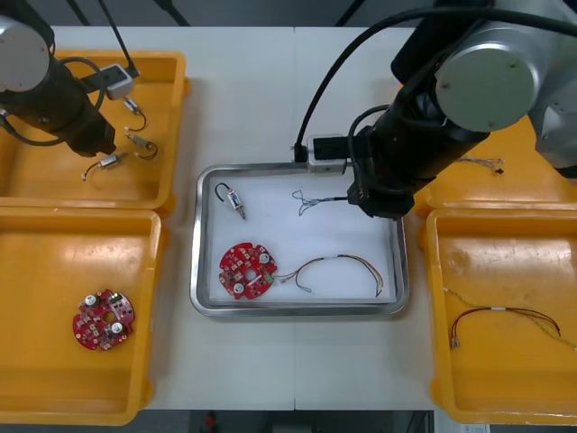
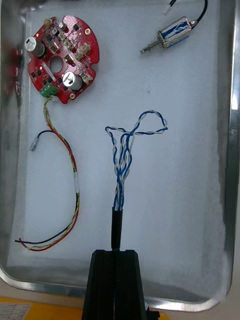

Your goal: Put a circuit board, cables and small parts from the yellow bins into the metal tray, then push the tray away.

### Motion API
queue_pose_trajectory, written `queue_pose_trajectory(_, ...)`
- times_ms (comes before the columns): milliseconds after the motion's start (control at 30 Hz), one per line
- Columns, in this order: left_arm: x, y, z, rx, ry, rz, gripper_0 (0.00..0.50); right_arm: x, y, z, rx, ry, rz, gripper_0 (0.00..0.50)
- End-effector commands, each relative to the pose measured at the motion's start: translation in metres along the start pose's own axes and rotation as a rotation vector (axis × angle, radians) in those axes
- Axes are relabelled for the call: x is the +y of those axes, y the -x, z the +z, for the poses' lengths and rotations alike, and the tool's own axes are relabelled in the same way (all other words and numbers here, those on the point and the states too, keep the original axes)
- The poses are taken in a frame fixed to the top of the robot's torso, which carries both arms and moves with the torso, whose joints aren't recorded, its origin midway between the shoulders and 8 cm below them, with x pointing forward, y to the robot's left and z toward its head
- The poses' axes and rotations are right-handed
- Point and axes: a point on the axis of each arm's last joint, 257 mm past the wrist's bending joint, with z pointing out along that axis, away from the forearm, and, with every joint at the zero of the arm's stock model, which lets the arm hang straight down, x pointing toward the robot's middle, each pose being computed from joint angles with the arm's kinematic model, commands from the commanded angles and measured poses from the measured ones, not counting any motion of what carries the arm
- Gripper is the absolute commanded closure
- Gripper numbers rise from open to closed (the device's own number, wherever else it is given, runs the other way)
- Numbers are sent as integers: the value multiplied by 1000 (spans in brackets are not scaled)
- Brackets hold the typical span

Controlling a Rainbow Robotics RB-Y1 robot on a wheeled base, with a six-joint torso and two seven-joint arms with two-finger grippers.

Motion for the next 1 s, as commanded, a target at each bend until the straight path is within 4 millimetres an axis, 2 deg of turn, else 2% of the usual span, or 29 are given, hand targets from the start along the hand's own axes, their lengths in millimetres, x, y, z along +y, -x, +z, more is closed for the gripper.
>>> queue_pose_trajectory(33, 32, -3, -12, -1, 85, 169, 0, -13, 27, 6, 15, -26, -91, 500)
queue_pose_trajectory(300, 28, -7, -1, 8, 93, 232, 0, -29, 27, 30, 32, -42, -87, 500)
queue_pose_trajectory(633, 32, 0, 8, -26, 137, 310, 0, -44, 3, 56, 99, -73, -78, 500)
queue_pose_trajectory(833, 31, -1, 16, -26, 151, 352, 0, -48, -5, 67, 111, -82, -74, 500)
queue_pose_trajectory(1000, 30, -4, 25, -38, 165, 371, 0, -48, -6, 68, 109, -80, -72, 500)
